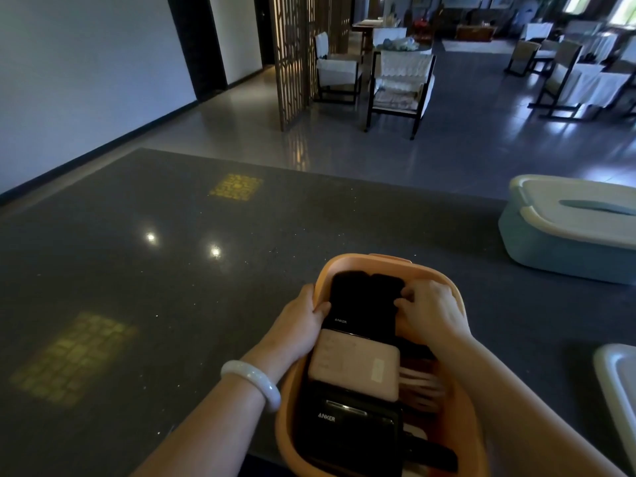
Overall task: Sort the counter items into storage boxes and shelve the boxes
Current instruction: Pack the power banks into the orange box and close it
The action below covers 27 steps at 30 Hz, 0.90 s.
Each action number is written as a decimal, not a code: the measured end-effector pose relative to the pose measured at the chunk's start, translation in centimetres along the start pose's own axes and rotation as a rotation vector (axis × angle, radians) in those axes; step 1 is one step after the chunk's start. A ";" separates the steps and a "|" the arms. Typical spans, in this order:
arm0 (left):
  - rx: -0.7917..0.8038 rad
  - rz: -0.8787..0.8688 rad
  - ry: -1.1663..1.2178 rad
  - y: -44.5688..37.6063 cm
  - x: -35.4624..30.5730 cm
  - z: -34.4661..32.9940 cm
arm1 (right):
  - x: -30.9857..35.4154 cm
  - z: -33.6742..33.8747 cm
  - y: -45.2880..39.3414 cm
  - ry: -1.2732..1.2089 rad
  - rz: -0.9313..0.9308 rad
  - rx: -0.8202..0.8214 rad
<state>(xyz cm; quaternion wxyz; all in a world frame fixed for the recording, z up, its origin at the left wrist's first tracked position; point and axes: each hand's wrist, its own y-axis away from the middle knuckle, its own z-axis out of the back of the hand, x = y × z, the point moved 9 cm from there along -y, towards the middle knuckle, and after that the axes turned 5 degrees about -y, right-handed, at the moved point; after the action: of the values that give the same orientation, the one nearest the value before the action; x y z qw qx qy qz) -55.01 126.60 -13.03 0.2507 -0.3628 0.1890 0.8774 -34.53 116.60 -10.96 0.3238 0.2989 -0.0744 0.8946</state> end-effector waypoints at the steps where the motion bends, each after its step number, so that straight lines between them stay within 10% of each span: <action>1: 0.003 0.001 -0.001 0.0 -0.1 0.0 | 0.3 -0.4 0.2 -0.003 0.030 0.035; 13: -0.168 -0.084 -0.489 2.6 -1.3 4.8 | 8.3 0.1 1.5 0.004 0.374 0.151; 27: -0.282 0.566 -0.964 20.9 11.5 14.0 | 27.3 -18.7 15.5 0.363 1.128 0.721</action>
<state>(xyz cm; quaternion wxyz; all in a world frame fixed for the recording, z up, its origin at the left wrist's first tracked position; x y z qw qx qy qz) -81.66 120.51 -8.97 0.0131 0.1129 0.0242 0.9932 -69.98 125.23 -9.27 -0.3028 0.1491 0.1389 0.9310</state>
